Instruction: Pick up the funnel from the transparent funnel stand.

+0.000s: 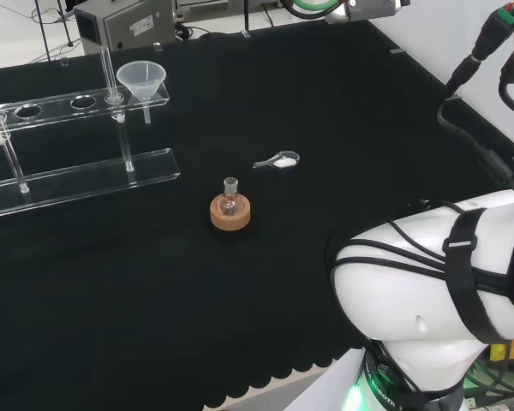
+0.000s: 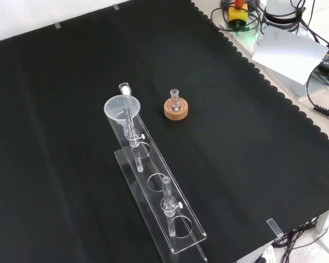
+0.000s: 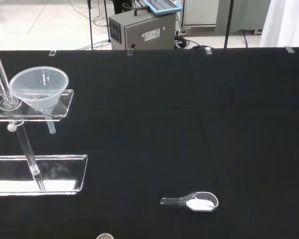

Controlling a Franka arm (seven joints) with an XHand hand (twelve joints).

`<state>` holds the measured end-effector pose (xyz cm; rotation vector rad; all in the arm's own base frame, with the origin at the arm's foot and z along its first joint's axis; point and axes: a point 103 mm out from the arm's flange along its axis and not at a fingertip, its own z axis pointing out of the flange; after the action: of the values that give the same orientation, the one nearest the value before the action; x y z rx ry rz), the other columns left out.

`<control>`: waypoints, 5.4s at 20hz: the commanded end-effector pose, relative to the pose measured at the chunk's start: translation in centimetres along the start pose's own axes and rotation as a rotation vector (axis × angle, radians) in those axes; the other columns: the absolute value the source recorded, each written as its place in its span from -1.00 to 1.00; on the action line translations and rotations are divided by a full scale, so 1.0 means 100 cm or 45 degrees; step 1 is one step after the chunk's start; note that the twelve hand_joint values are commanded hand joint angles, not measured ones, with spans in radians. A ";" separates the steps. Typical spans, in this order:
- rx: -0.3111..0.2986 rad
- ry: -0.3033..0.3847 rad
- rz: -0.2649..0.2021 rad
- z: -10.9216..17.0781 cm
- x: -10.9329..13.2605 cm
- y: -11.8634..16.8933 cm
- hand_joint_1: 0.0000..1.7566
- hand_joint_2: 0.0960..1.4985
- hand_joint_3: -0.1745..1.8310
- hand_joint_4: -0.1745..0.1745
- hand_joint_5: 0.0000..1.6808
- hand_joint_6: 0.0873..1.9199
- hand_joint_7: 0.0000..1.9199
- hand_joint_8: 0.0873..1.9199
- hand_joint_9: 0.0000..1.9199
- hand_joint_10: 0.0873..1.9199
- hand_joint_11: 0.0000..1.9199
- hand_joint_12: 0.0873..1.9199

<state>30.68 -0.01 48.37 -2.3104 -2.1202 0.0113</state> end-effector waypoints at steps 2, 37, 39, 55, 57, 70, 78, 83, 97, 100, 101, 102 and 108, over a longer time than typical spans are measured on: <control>-0.018 -0.044 -0.005 0.000 0.007 -0.001 -0.99 0.53 -0.36 0.08 -0.80 -0.92 -0.99 -0.58 -0.83 -0.41 -0.98 0.37; 0.249 -0.049 -0.049 0.103 0.078 0.155 -0.94 0.56 -0.51 0.02 -0.75 -1.00 -0.98 -0.56 -0.80 -0.41 -0.98 0.42; 0.272 -0.071 -0.066 0.111 0.083 0.163 -0.92 0.53 -0.52 0.01 -0.75 -1.00 -0.97 -0.56 -0.80 -0.41 -0.98 0.42; 0.395 -0.195 -0.240 0.164 0.147 0.205 -0.61 0.27 -0.60 -0.20 -0.74 -1.00 -0.93 -0.45 -0.74 -0.34 -0.98 0.45; 0.440 -0.207 -0.222 0.166 0.162 0.210 -0.54 0.21 -0.62 -0.23 -0.74 -1.00 -0.92 -0.43 -0.73 -0.33 -0.96 0.46; 0.595 -0.234 -0.249 0.179 0.166 0.234 -0.30 -0.02 -0.63 -0.50 -0.84 -1.00 -1.00 -0.35 -0.67 -0.28 -0.80 0.48; 0.639 -0.213 -0.267 0.188 0.162 0.245 -0.23 -0.21 -0.38 -0.55 -0.93 -1.00 -1.00 -0.38 -0.70 -0.23 -0.79 0.48; 0.637 -0.236 -0.277 0.193 0.160 0.250 -0.20 -0.23 -0.35 -0.55 -0.94 -1.00 -1.00 -0.41 -0.71 -0.24 -0.79 0.48; 0.595 -0.237 -0.245 0.203 0.162 0.265 -0.15 -0.27 -0.27 -0.54 -0.93 -1.00 -1.00 -0.48 -0.76 -0.21 -0.76 0.47; 0.589 -0.241 -0.257 0.205 0.167 0.267 -0.15 -0.27 -0.26 -0.54 -0.93 -1.00 -1.00 -0.48 -0.76 -0.21 -0.76 0.47; 0.587 -0.241 -0.262 0.205 0.168 0.268 -0.15 -0.27 -0.26 -0.54 -0.93 -1.00 -1.00 -0.48 -0.76 -0.21 -0.76 0.46; 0.583 -0.243 -0.266 0.205 0.169 0.268 -0.15 -0.27 -0.26 -0.54 -0.93 -1.00 -1.00 -0.49 -0.76 -0.21 -0.76 0.46; 0.601 -0.251 -0.297 0.206 0.176 0.272 -0.15 -0.29 -0.23 -0.53 -0.95 -1.00 -1.00 -0.52 -0.76 -0.21 -0.74 0.45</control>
<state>58.88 14.74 27.77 -1.8577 -2.1621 0.6660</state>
